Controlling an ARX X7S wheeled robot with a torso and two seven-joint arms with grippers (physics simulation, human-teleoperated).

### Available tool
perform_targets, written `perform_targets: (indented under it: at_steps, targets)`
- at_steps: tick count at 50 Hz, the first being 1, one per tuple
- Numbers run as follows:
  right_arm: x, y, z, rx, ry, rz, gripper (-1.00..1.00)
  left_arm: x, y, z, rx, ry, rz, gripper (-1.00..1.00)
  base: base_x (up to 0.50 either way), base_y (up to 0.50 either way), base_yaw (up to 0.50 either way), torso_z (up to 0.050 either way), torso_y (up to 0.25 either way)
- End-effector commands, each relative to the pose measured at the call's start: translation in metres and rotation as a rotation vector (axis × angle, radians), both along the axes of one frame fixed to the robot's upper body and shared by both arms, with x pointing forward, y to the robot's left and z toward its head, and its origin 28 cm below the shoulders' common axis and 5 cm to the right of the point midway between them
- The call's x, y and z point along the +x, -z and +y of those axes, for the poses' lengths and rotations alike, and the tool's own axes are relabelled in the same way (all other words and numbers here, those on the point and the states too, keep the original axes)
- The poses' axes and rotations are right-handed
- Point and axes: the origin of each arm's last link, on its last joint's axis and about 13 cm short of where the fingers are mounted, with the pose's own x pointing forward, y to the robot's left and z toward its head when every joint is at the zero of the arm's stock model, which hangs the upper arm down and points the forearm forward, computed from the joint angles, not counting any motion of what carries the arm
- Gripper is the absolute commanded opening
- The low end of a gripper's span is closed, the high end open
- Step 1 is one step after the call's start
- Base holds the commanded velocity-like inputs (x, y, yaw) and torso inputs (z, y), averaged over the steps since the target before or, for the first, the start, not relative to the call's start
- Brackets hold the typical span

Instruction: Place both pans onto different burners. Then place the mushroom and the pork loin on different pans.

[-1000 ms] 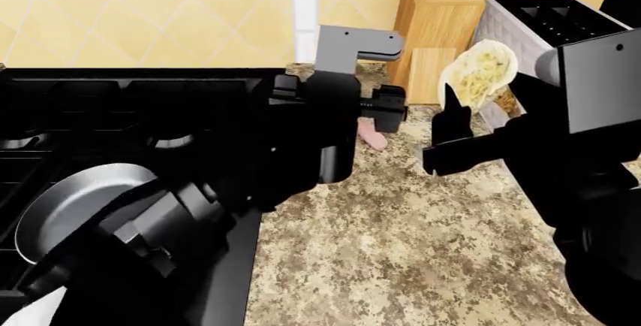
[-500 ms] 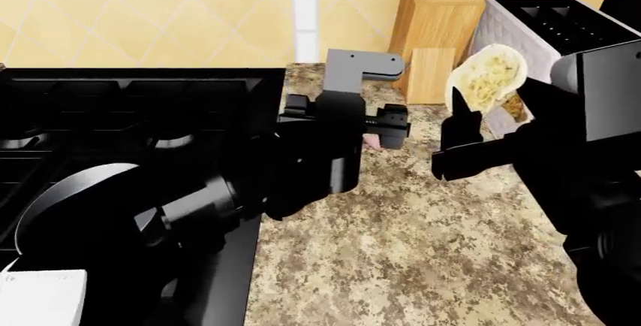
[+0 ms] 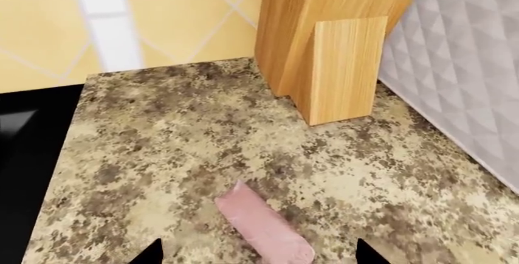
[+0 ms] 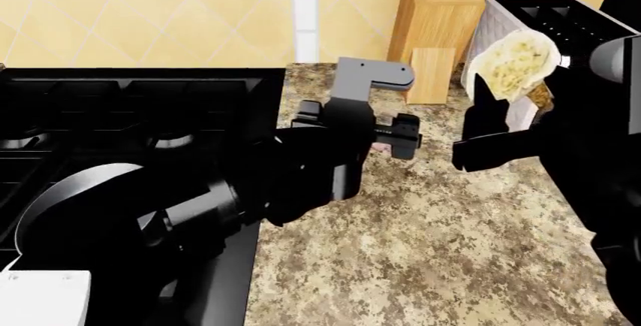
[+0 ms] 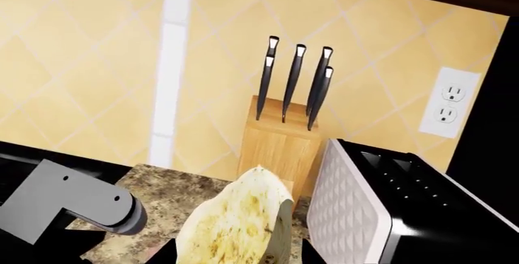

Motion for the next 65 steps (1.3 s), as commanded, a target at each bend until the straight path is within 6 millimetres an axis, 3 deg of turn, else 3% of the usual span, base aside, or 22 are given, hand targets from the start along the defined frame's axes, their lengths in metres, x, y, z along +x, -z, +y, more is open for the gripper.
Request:
perform_targets:
  at_steps: [1,18,40,65]
  targets:
    - [-0.002,0.0,-0.002,-0.002,0.004,-0.007,-1.0,-0.002,-0.002,-0.002,-0.001,0.031,-0.008,1.0,0.0,0.0,0.0,0.0,0.0]
    - [-0.002,0.003,-0.004,0.006,0.001,0.0,-1.0,-0.005,-0.008,-0.005,0.007,0.07,-0.04,1.0,0.0,0.0,0.0,0.0,-0.13]
    - [-0.004,0.004,-0.005,0.009,-0.001,-0.003,-1.0,-0.001,-0.024,-0.004,-0.011,0.051,-0.068,1.0,0.0,0.0,0.0,0.0,-0.002]
    - [-0.004,0.005,-0.006,0.039,-0.019,-0.009,-1.0,-0.002,-0.02,-0.005,-0.003,0.05,-0.068,1.0,0.12,0.0,0.0,0.0,0.0]
